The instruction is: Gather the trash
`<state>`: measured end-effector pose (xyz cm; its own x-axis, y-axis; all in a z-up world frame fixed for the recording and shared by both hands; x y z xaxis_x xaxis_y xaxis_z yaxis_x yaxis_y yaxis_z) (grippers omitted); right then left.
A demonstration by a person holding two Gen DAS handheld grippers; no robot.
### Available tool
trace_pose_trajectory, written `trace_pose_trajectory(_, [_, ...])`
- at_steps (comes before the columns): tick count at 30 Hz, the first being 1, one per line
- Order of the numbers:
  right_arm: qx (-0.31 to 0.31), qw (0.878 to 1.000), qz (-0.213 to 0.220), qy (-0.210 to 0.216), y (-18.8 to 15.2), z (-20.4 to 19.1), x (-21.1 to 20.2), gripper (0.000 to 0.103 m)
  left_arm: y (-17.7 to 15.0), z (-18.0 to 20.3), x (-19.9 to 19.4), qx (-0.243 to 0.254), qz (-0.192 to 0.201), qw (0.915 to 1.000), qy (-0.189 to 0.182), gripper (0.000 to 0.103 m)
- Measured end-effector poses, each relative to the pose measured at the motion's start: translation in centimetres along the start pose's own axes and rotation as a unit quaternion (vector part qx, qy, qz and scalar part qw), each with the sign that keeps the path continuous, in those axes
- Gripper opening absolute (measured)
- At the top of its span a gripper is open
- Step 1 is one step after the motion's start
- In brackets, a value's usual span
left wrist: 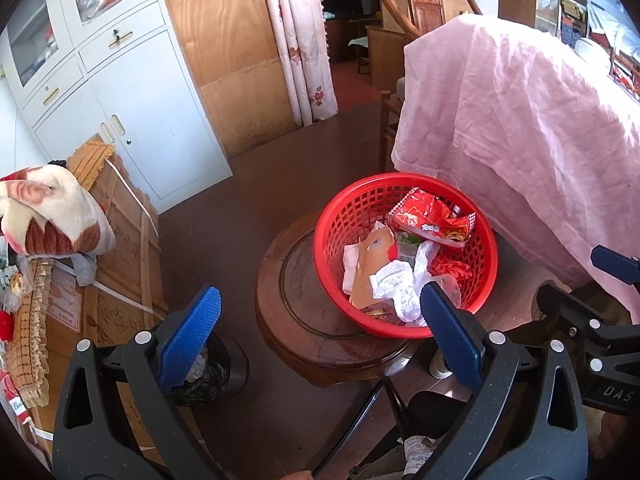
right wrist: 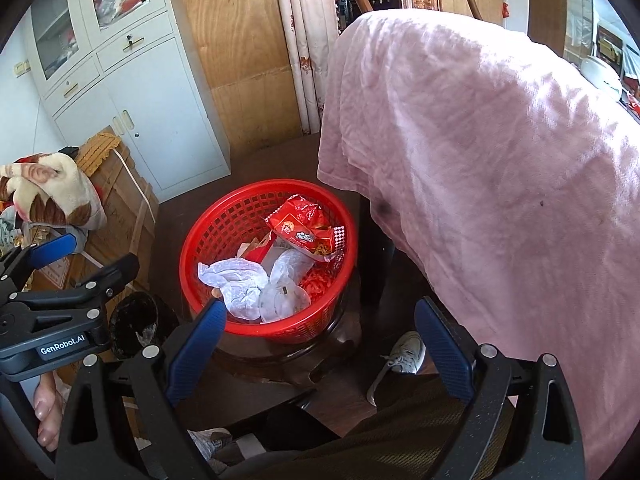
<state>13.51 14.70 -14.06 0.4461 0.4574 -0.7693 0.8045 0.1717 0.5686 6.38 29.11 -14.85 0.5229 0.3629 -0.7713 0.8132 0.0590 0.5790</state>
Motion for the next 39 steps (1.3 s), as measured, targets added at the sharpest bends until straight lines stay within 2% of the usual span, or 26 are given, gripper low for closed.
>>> trace_pose_trajectory(12, [-0.001,1.0,0.003,0.0,0.0,-0.1,-0.1,0.093,0.1,0.8,-0.4,0.024,0.012,0.9994,0.024,0.096])
trace_pose_trajectory(39, [-0.005,1.0,0.007,-0.002,0.2,-0.3,-0.7,0.093,0.2,1.1,-0.4,0.026,0.012,0.9994,0.018,0.096])
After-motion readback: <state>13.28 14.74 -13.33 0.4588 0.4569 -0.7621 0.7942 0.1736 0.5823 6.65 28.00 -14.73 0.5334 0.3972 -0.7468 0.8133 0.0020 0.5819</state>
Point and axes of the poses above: each gripper's, at about its wrist camera, not at the fingertips, and x roughly the way its jaws point, z to its right, y to its top, the point moved 1 cm from there along x, roughly the way its jaws point, and after that the axes turned 12 degrees about x, right-handed, at the moved point
